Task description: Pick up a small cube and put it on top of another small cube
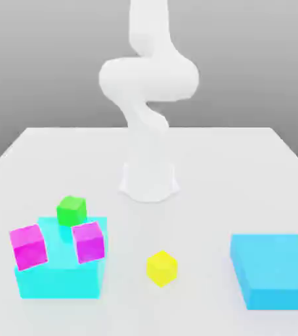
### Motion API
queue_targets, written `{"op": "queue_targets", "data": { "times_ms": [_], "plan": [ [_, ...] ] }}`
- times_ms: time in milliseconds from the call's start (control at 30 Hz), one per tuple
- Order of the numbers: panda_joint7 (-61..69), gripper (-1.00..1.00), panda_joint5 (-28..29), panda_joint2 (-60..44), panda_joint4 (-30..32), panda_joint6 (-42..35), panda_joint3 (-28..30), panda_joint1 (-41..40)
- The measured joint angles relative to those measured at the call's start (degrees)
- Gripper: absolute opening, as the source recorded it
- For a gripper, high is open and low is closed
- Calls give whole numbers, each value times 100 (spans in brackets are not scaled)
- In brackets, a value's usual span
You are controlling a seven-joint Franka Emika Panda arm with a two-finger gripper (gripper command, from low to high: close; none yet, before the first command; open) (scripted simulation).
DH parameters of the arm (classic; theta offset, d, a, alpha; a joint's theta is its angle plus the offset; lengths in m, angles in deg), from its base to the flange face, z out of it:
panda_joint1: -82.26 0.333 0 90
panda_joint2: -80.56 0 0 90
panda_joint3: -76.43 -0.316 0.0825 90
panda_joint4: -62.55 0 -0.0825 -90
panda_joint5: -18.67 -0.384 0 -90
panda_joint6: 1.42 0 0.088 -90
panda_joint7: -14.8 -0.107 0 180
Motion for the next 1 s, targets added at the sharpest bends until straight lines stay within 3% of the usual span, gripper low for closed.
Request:
{"op": "queue_targets", "data": {
  "times_ms": [600, 700, 867, 900, 1000],
  "plan": [
    [-4515, 0, 48, -3860, 2692, 2764, -1192, -808],
    [-5126, 0, 378, -4492, 2849, 3237, -1042, -721],
    [-5695, 0, 1072, -5530, 2677, 4059, -244, -88],
    [-5725, -100, 1109, -5714, 2643, 4209, -90, 57],
    [-5727, -100, 1111, -5714, 2643, 4213, -90, 57]
  ]
}}
